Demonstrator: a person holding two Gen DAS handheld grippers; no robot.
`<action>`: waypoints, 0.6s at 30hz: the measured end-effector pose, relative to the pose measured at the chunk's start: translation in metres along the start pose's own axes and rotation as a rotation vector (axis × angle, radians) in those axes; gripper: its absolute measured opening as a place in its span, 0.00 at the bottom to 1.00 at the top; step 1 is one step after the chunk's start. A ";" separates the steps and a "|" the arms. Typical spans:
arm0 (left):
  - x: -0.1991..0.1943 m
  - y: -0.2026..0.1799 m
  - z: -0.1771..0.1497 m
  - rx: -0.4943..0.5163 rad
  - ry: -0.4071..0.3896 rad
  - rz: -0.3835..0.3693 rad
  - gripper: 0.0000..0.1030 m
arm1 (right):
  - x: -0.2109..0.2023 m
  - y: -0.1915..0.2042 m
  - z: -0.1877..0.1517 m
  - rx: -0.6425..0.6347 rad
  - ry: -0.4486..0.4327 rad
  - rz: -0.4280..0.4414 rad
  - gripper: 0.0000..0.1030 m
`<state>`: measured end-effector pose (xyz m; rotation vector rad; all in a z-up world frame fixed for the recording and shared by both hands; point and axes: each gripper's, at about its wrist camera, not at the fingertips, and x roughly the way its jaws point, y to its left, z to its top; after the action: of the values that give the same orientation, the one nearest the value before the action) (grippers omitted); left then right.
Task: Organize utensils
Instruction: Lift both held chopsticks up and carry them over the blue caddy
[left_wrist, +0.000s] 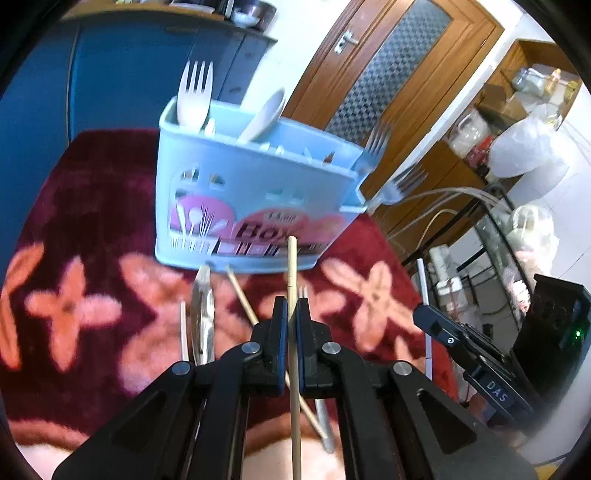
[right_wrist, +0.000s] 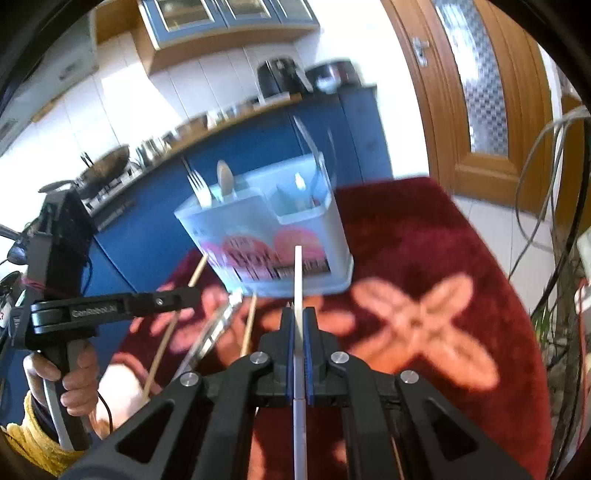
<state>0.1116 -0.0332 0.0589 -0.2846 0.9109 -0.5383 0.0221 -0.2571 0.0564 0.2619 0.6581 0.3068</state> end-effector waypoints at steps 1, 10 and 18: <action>-0.003 -0.001 0.002 0.003 -0.013 -0.003 0.02 | -0.001 0.001 0.004 -0.001 -0.017 0.006 0.06; -0.022 -0.013 0.032 0.046 -0.160 0.050 0.02 | -0.002 0.007 0.034 0.008 -0.123 0.034 0.06; -0.037 -0.008 0.076 0.050 -0.336 0.127 0.02 | 0.005 0.009 0.060 0.002 -0.181 0.041 0.06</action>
<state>0.1522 -0.0189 0.1318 -0.2606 0.5843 -0.3810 0.0617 -0.2555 0.1022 0.3012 0.4752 0.3183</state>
